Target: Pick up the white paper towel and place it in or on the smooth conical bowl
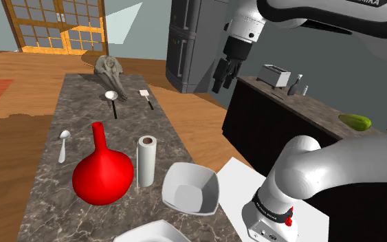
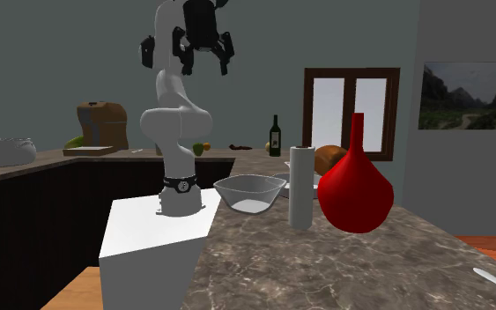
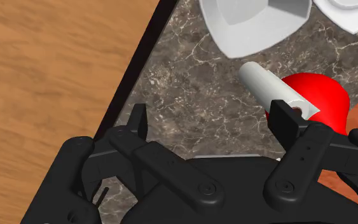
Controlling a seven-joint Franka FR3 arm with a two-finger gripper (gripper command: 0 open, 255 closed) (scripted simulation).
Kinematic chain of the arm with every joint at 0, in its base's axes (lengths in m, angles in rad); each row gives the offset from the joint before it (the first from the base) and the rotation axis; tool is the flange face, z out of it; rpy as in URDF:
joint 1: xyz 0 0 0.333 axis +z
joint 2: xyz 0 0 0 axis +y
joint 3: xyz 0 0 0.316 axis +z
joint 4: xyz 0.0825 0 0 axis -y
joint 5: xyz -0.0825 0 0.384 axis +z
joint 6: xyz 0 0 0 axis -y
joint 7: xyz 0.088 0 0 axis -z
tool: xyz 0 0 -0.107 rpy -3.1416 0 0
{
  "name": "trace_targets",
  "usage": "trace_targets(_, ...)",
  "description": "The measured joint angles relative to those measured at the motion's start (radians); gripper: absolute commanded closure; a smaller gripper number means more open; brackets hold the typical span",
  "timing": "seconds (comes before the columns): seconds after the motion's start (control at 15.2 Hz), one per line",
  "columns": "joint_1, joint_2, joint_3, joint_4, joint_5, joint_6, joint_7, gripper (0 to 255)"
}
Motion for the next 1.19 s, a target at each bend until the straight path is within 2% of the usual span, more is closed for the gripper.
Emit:
trace_targets(0.13, 0.005, 0.006, 0.004, -0.004, 0.001, 0.009, -0.004, 0)
trace_targets(0.4, 0.045, 0.079, 0.046, -0.032, 0.018, 0.097, -0.026, 0)
trace_targets(1.19, 0.167, 0.385, 0.203, -0.023, 0.043, 0.356, -0.077, 0)
